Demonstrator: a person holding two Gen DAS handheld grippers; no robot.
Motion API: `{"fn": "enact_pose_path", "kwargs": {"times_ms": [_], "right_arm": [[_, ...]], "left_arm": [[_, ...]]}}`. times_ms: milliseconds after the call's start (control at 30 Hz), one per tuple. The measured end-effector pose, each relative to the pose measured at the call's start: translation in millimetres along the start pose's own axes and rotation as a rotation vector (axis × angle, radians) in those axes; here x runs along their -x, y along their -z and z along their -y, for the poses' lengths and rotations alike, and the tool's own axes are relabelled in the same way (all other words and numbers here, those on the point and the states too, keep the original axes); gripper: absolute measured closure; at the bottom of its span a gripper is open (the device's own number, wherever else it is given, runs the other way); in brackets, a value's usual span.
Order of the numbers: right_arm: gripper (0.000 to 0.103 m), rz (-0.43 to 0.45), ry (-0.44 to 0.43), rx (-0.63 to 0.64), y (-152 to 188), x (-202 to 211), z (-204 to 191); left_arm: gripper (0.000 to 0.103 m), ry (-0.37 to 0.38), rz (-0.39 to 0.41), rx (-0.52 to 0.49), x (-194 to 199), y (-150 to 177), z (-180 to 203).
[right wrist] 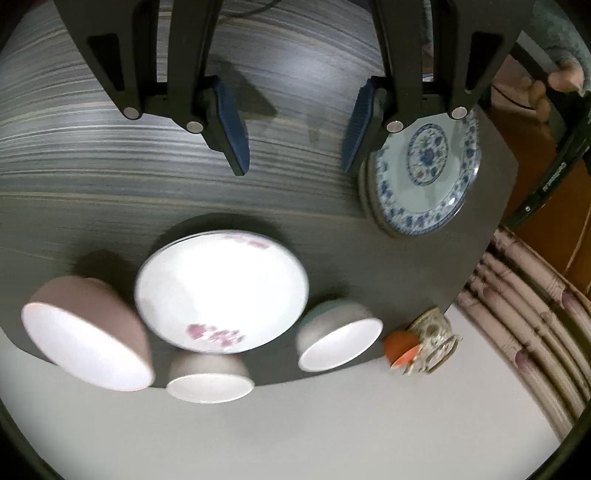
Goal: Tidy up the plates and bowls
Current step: 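Move both grippers toward the rim of the white pink-flower plate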
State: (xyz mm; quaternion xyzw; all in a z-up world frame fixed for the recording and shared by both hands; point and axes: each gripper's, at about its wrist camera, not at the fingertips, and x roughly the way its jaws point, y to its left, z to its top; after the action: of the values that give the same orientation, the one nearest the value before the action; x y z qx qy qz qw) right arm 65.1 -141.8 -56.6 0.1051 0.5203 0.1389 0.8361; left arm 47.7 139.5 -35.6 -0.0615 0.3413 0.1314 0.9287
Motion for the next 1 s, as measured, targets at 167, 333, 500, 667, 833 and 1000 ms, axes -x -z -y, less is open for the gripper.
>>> {"fn": "enact_pose_path", "kwargs": {"times_ms": [167, 333, 500, 667, 833, 1000], "right_arm": [[0.053, 0.032, 0.032, -0.035, -5, 6, 24], [0.053, 0.058, 0.057, -0.069, -7, 8, 47], [0.053, 0.098, 0.091, -0.067, -17, 9, 65], [0.053, 0.144, 0.108, -0.071, -29, 11, 80], [0.059, 0.146, 0.111, -0.081, -46, 0, 95], [0.065, 0.137, 0.126, -0.075, -63, -18, 102]], "left_arm": [[0.047, 0.065, -0.031, 0.044, 0, -10, 20], [0.046, 0.143, -0.03, 0.082, 4, -21, 36], [0.046, 0.136, -0.021, 0.022, -3, -28, 63], [0.046, 0.231, -0.095, 0.03, -23, -31, 89], [0.046, 0.325, -0.169, 0.038, -48, -36, 117], [0.046, 0.377, -0.247, 0.056, -78, -38, 141]]}}
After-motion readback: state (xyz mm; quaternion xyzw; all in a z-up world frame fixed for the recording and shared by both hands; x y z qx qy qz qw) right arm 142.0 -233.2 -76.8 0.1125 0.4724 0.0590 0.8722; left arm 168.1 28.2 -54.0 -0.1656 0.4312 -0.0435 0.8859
